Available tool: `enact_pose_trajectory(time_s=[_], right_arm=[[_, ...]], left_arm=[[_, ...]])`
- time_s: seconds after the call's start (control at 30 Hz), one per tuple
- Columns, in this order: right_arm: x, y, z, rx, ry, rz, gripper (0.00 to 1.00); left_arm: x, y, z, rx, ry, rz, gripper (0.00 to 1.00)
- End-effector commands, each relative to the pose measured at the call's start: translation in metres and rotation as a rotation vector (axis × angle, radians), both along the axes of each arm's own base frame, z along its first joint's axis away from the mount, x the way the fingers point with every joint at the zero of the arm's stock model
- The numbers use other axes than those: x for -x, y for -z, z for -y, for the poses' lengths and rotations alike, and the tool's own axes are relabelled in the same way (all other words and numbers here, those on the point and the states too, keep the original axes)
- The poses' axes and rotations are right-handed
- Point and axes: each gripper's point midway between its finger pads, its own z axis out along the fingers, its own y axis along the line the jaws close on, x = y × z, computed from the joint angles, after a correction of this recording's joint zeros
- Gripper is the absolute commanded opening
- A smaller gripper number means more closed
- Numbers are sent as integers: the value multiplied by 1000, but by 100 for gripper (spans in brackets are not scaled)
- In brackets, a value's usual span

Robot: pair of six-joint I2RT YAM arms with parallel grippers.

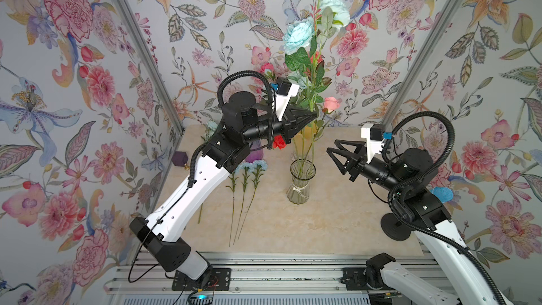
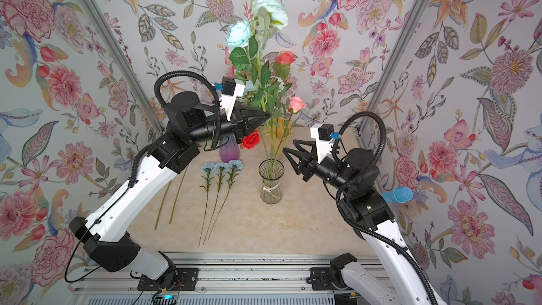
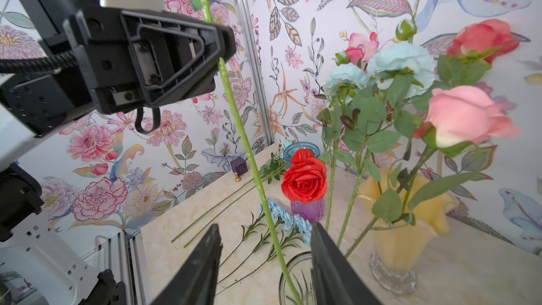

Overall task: Pick out blue flowers from the vase
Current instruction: Pick up the flower from the vase.

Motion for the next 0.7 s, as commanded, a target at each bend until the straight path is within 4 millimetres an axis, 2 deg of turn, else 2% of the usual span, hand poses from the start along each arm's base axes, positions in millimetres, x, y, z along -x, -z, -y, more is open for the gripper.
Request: enact_pose_trajectory(time_s=[0.0, 0.2, 0.37, 0.5, 0.67], right_arm=[[10, -4, -4, -9, -45, 30, 50], [7, -2, -19, -26, -103, 16, 49], [15, -4, -35, -17, -158, 28, 48], [19, -4, -41, 3, -176, 39, 46], [15, -1, -41, 36, -124, 49, 44]], left_arm=[[48, -47, -18, 131, 117, 124, 0], [52, -46, -22, 173, 156, 112, 0], [56, -49, -26, 205, 177, 112, 0], [44, -40, -20, 161, 168, 88, 0], [30, -25, -11, 112, 196, 56, 0]])
